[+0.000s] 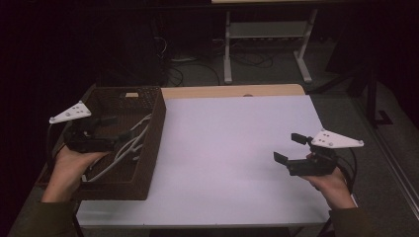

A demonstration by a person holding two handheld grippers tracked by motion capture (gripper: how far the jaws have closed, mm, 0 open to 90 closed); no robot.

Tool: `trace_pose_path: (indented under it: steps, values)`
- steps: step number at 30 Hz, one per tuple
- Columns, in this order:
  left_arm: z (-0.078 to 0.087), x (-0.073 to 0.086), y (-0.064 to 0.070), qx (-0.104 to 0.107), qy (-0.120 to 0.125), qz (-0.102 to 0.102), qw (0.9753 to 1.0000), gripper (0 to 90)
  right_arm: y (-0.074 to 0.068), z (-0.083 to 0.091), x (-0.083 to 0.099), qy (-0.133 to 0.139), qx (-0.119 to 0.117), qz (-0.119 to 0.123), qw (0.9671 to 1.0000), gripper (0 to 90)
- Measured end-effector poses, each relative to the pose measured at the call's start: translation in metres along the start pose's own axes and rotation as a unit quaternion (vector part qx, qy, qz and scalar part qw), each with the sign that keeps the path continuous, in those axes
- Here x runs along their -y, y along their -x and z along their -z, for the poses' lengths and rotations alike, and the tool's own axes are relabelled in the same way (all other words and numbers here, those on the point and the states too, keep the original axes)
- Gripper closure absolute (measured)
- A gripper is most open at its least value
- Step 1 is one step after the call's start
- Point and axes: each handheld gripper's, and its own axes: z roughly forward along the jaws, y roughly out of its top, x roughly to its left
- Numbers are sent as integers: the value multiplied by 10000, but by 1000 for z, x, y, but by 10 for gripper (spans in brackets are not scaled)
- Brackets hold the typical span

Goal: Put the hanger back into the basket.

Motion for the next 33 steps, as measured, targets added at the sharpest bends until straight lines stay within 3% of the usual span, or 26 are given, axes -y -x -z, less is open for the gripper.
trace_pose_path:
  steps: [5,13,18,25,28,33]
  values:
    - [-15,-1,19,253,440,-13,9987,132,-4,-6,-13,46,-82,39,9999,64]
    - [-34,5,33,489,681,-4,9965,119,-7,-11,-29,176,-137,99,9997,61]
    - [-46,12,40,623,931,40,9937,86,-7,-14,-37,269,-167,108,9994,47]
    - [-56,21,46,648,1074,5,9921,27,-7,-15,-42,368,-196,118,9991,34]
    - [-60,23,48,596,1083,-80,9923,18,-8,-15,-42,425,-230,63,9988,16]
    - [-61,27,48,590,1169,-58,9914,18,-8,-14,-43,501,-249,27,9984,16]
